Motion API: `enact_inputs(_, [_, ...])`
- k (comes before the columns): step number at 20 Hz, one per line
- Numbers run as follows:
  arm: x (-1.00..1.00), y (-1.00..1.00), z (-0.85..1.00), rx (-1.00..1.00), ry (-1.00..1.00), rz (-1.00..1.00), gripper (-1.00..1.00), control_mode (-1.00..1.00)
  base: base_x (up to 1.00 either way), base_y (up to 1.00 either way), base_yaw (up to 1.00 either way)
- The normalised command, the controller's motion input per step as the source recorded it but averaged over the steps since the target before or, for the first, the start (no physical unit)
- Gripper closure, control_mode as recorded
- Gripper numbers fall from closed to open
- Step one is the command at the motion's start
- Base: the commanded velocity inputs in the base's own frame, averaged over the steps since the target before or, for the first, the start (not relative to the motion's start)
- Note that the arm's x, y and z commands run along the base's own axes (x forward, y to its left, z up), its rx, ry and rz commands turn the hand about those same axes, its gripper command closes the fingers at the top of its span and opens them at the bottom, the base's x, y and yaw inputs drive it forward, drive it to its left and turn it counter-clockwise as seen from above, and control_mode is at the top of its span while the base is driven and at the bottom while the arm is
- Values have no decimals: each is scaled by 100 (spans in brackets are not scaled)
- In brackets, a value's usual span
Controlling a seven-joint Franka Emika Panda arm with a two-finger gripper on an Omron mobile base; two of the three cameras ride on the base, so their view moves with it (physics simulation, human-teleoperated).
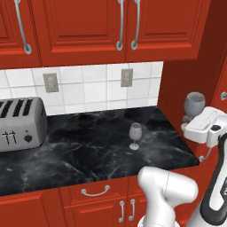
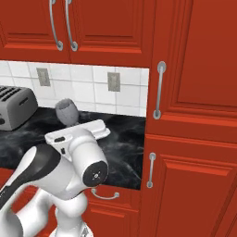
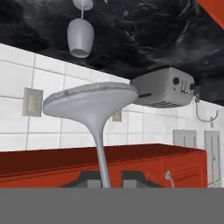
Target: Retrieve the wine glasses from the counter and place one next to each plate.
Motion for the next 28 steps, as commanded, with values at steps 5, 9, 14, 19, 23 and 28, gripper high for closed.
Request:
enact_inputs(5, [-63, 24, 53, 0, 5, -3, 100, -100, 0, 0, 0])
enact_inputs(9, [-77, 45, 24, 0, 0, -5, 100, -100, 0, 0, 0])
enact_inputs(14, [-75, 33, 10, 0, 0, -5, 100, 100, -20, 12, -1])
enact_inputs(19, [0, 0, 0, 0, 0, 0, 100, 100, -100, 96, -10])
enact_inputs(23, [0, 0, 0, 0, 0, 0, 100, 100, -100, 100, -4])
enact_inputs(28, [0, 0, 0, 0, 0, 0, 100, 100, -69, 94, 36])
